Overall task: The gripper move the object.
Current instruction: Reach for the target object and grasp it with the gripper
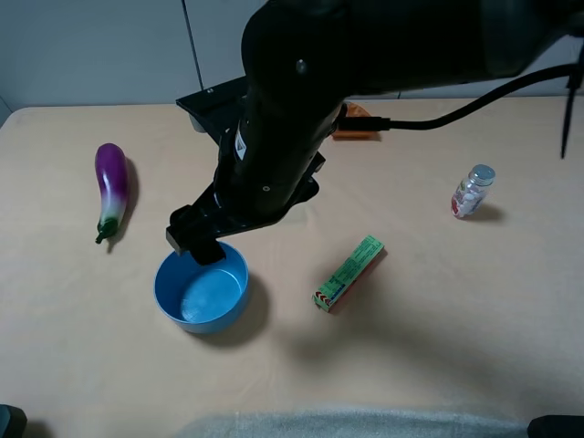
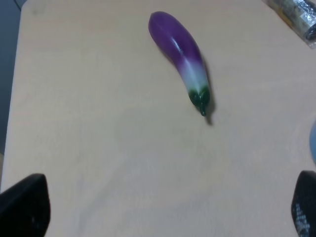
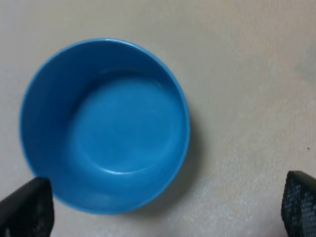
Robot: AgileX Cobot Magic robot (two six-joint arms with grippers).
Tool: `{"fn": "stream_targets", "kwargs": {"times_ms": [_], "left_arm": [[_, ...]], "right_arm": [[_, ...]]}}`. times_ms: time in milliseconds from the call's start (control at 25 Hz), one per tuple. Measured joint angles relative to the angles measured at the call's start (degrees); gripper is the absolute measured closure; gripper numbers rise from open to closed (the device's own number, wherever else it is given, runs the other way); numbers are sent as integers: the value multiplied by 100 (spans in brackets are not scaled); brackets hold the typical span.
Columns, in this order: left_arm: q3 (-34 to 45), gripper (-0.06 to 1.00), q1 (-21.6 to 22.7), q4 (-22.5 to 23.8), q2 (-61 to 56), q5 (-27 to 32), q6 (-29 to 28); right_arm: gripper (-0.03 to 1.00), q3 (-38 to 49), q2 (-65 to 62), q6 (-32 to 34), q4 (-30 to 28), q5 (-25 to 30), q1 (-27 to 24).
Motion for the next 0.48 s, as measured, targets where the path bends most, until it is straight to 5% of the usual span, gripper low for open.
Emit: {"fn": "stream_targets", "kwargs": {"times_ms": [480], "left_arm": [[0,-3,0,0,0,0,0]], "right_arm": [[28,0,414,0,-30,-348,0]]}}
